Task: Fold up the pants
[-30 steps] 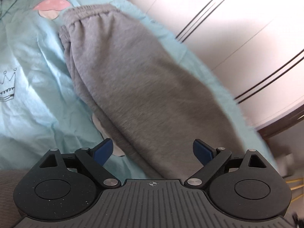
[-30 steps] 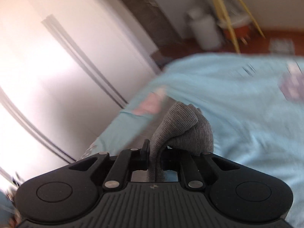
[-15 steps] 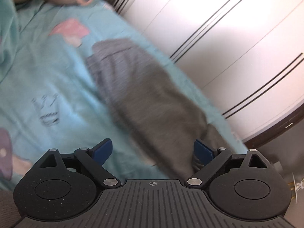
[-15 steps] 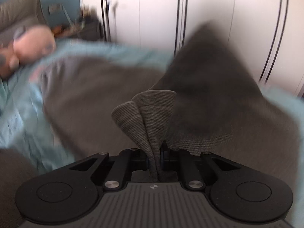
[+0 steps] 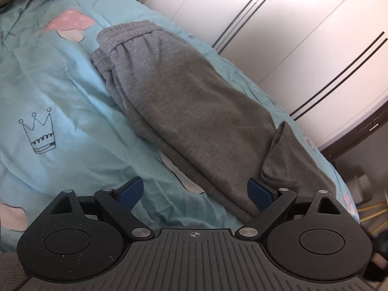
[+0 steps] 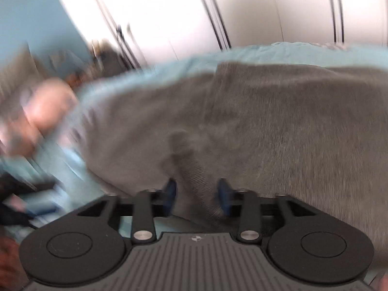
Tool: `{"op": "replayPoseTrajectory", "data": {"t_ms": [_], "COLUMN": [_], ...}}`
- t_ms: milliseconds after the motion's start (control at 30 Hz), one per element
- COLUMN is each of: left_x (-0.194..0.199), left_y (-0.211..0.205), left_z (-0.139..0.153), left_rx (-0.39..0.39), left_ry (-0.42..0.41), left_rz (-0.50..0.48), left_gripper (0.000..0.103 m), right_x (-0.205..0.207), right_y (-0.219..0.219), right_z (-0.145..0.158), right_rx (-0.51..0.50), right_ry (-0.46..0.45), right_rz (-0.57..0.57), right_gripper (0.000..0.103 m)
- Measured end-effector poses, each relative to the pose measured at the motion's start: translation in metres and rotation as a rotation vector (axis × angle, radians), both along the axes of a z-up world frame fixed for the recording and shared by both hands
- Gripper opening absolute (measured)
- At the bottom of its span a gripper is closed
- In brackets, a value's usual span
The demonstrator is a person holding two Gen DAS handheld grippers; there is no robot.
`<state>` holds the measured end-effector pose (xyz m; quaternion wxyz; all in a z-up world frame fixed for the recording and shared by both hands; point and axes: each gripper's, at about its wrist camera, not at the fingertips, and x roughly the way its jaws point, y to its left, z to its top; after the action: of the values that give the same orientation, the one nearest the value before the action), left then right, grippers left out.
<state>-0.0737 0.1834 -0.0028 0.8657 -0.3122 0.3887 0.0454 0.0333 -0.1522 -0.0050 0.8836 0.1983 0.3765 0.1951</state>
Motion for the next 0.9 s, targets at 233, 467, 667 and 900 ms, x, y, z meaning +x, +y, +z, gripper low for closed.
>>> {"op": "replayPoseTrajectory", "data": {"t_ms": [233,467,667,900], "left_x": [0.052,0.105,0.104,0.103], "left_y": [-0.052,-0.123,-0.135,-0.142], "left_z": [0.008,-0.031,-0.043,-0.044], "left_rx": [0.011,-0.044,0.050,0.094], "left_ry": [-0.031,0.066,0.070,0.076], "left_rz": [-0.136,-0.215,-0.285,-0.301], "left_gripper": [0.096,0.096,0.096,0.096], "right_x": [-0.059,-0.072,-0.055,-0.065], "right_y": [-0.121,-0.133,-0.119,-0.129], "right_z": [-0.003,-0.013,-0.026,-0.009], "right_rx": [0.380,0.506,0.184,0.212], "right_ry": [0.049,0.052,0.147,0.016], "right_rz": [-0.476,-0.502,-0.555,-0.571], "right_gripper": [0.078,0.088,0.069,0.082]}}
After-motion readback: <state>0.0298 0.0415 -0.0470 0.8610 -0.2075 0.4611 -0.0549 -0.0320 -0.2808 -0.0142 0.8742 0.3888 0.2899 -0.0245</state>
